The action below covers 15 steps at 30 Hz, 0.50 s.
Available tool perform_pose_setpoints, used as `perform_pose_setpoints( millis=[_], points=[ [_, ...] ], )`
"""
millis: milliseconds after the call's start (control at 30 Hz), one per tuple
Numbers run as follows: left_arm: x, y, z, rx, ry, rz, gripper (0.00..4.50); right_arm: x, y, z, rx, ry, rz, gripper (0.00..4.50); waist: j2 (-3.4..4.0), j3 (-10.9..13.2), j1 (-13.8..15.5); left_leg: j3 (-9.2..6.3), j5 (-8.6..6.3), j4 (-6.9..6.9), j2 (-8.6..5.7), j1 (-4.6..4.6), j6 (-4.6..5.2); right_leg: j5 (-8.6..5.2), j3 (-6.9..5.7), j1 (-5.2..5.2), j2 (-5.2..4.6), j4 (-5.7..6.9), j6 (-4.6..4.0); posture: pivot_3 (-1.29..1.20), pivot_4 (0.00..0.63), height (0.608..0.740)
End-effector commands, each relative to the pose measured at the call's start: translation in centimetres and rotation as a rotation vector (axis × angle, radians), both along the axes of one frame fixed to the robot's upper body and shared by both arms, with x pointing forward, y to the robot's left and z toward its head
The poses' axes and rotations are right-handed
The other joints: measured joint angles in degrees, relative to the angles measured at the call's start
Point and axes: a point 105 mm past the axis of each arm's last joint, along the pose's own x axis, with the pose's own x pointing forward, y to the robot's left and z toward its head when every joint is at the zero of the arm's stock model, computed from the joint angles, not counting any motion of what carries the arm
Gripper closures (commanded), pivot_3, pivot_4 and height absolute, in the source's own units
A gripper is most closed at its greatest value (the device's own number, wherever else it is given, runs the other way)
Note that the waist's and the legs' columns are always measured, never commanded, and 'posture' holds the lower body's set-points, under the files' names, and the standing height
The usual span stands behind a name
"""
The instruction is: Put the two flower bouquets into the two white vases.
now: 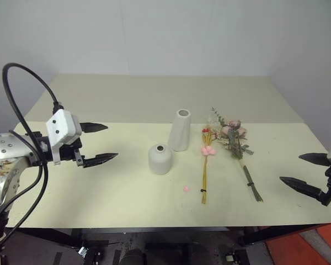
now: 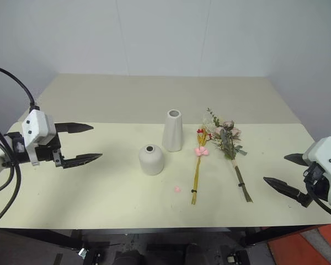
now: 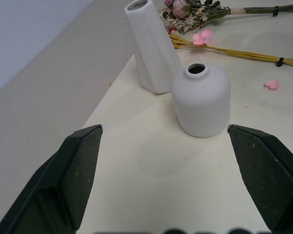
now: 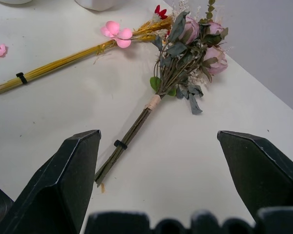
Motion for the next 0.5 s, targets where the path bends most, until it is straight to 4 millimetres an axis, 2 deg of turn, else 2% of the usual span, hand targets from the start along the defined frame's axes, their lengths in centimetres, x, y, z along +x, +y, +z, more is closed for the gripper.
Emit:
perform_pose_setpoints(
  millis=[33,300,400,500],
  points=[
    [0.0,-0.2,1.1,0.009,-0.058,-0.01,0.03,0.1,0.0,0.8,-0.012,-0.018,-0.007,0.0,0.0,0.0,0.0,0.0,0.0,0.0,0.0,0.0,0.0,0.0,0.0,0.0,0.0,0.0,0.0,0.0,0.15,0.74],
    [0.0,-0.3,1.0,0.007,-0.059,-0.012,0.03,0.5,-0.1,0.6,-0.016,-0.014,-0.034,0.0,0.0,0.0,0.0,0.0,0.0,0.0,0.0,0.0,0.0,0.0,0.0,0.0,0.0,0.0,0.0,0.0,0.15,0.74],
    [0.0,-0.7,1.1,0.003,-0.064,-0.033,0.03,1.6,0.4,-0.3,-0.038,0.053,-0.058,0.0,0.0,0.0,-0.2,0.02,0.0,0.01,0.0,0.01,0.0,0.0,0.02,0.0,-0.01,0.01,0.0,0.0,0.15,0.74],
    [0.2,-1.5,1.0,0.003,-0.06,-0.062,0.03,3.3,1.1,-1.6,-0.007,0.19,-0.062,0.0,0.01,0.0,-0.3,0.01,0.0,0.0,0.0,0.04,0.0,0.0,0.01,0.01,0.01,0.02,-0.01,0.0,0.15,0.74]
  ],
)
